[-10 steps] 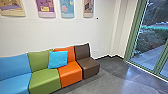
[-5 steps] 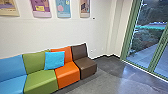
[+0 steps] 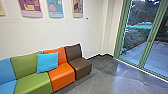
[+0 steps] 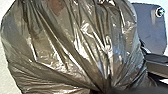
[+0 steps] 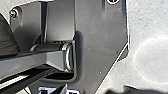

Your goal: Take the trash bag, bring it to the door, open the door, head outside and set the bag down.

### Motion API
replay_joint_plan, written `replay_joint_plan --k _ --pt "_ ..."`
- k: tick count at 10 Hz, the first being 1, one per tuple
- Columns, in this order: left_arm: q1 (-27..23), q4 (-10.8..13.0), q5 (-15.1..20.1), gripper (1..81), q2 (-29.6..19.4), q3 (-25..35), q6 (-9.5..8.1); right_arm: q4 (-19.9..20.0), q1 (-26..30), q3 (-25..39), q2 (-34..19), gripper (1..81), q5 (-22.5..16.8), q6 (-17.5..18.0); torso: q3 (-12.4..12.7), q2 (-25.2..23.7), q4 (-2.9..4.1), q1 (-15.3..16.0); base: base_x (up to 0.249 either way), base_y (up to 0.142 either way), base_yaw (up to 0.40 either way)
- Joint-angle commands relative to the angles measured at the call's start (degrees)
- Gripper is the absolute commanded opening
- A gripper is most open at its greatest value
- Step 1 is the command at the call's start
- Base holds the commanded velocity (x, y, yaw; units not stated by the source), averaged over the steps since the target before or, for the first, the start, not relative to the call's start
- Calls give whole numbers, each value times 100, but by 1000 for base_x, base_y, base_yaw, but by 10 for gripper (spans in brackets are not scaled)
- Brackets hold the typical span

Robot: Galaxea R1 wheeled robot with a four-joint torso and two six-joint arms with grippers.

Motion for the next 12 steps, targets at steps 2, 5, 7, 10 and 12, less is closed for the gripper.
replay_joint_plan --k 2,5,7,10,12 --pt "-329 38 445 10 -32 -23 31 -21 250 8 15 811 -378 -11 0 0 0 0 0 0 -195" --pt "-329 64 445 10 -14 -23 31 -21 233 -9 15 811 -378 -11 0 0 0 0 0 0 -207" --pt "-338 99 445 10 3 -23 31 -38 250 -27 15 811 -378 -11 0 0 0 0 0 0 -217" --pt "-346 99 453 10 -5 -14 31 -47 276 -36 6 811 -378 -11 0 0 0 0 0 0 -223" --pt "-346 99 454 10 3 -15 31 -29 250 -36 -3 811 -378 -11 0 0 0 0 0 0 -232"
